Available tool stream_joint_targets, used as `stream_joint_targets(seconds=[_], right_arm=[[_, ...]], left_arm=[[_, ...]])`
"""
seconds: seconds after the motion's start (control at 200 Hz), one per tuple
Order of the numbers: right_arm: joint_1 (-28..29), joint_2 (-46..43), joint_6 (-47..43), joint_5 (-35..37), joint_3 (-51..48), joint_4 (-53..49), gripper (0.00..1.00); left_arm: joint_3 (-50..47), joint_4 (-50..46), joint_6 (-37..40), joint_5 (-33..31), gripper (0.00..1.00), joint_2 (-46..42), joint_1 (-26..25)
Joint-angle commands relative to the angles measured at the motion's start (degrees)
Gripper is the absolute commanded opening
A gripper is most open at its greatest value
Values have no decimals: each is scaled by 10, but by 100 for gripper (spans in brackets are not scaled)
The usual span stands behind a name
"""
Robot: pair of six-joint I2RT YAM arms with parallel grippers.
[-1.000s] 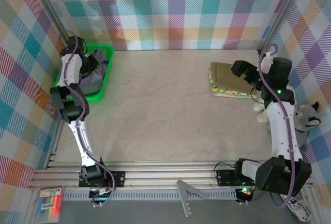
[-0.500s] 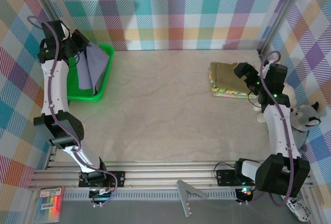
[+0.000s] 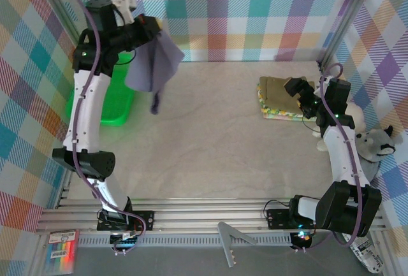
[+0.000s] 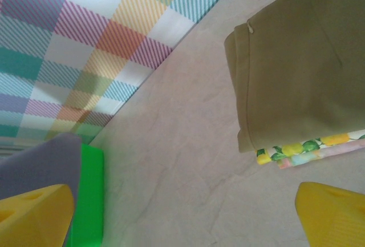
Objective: Fold and stack the skirts
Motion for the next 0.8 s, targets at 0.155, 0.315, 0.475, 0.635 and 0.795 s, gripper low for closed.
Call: stream_joint_targets(seconds=[0.155,0.315,0.475,0.635,0.795], right_arm=[[-1,6,-18,-44,19,-2,99],[0,21,-27,-88,18,10,99],[15,55,-27,-122,32,11,99],[53,90,-24,-142,34,36,99],[166,118,-4,-36,11,62,99]], left_arm=[[66,-35,10,63,0,127,-69],[-5,-60,13,75,0,155,-94],[-234,1,-11,53,3,102,-102],[-390,22,-18,-17,80,19,-101],[-498,39,-58,-120,98,-52,-88]])
